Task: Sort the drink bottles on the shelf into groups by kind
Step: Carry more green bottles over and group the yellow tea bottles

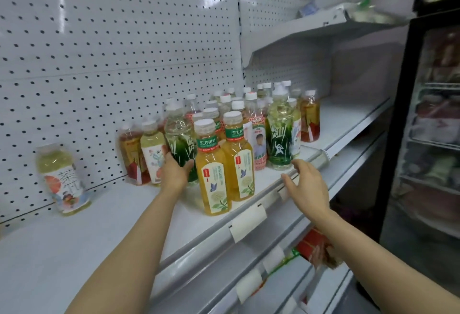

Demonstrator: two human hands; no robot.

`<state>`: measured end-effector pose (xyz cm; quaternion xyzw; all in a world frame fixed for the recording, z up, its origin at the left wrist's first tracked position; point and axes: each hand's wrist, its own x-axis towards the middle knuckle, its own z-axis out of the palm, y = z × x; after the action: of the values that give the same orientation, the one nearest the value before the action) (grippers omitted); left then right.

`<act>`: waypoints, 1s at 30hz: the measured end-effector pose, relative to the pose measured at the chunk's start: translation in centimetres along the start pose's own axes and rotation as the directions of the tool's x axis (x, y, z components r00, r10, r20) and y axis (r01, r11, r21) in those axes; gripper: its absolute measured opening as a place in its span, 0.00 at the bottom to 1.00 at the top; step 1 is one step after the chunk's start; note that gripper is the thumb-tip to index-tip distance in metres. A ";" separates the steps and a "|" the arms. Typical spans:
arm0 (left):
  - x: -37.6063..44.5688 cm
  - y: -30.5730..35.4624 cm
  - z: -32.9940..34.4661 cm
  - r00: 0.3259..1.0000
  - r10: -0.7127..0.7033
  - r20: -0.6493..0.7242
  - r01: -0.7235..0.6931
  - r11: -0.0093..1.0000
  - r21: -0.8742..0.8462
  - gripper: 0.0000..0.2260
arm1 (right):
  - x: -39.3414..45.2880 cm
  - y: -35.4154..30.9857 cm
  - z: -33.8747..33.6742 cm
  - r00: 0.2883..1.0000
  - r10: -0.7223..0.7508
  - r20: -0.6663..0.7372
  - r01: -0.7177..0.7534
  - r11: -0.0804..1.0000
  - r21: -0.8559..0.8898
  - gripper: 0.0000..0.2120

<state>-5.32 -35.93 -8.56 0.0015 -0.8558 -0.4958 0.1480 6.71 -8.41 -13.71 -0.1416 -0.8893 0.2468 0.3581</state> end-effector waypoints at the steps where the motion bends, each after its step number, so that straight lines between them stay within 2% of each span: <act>1: 0.3 -0.1 0.2 1.000 -0.026 -0.004 0.026 1.000 -0.018 0.22 | 0.6 0.4 0.3 1.000 0.023 -0.007 -0.022 0.999 0.028 0.24; 5: 3.9 -2.9 1.1 0.997 -0.078 -0.017 0.076 0.992 -0.104 0.39 | 3.8 1.2 1.7 0.993 0.115 -0.031 -0.108 0.977 0.187 0.31; 10: 1.1 -0.7 -0.2 0.995 -0.089 -0.034 0.084 0.988 -0.130 0.31 | 7.3 0.3 3.2 0.987 0.159 0.026 -0.157 0.909 0.386 0.40; 13: 0.2 -0.3 -0.9 0.984 -0.081 -0.161 0.050 0.981 -0.189 0.31 | 8.5 -0.4 4.3 0.986 0.162 0.041 -0.165 0.903 0.397 0.42; 18: -2.1 0.9 -2.8 0.936 -0.038 -0.351 -0.047 0.972 -0.230 0.34 | 9.5 0.0 5.2 0.989 0.140 0.050 -0.148 0.882 0.448 0.36; 23: -4.9 1.3 -3.5 0.860 -0.010 -0.510 -0.114 0.971 -0.212 0.33 | 9.2 1.1 4.2 0.995 0.053 0.084 -0.091 0.821 0.563 0.38; 30: -8.3 1.3 -4.7 0.791 -0.006 -0.612 -0.132 0.975 -0.181 0.33 | 6.2 0.0 0.5 1.000 -0.024 0.012 0.012 0.797 0.604 0.38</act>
<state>4.02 -38.01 -7.34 0.1163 -0.7038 -0.5526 0.4309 1.97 -5.93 -10.46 -0.0092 -0.7689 0.5152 0.3785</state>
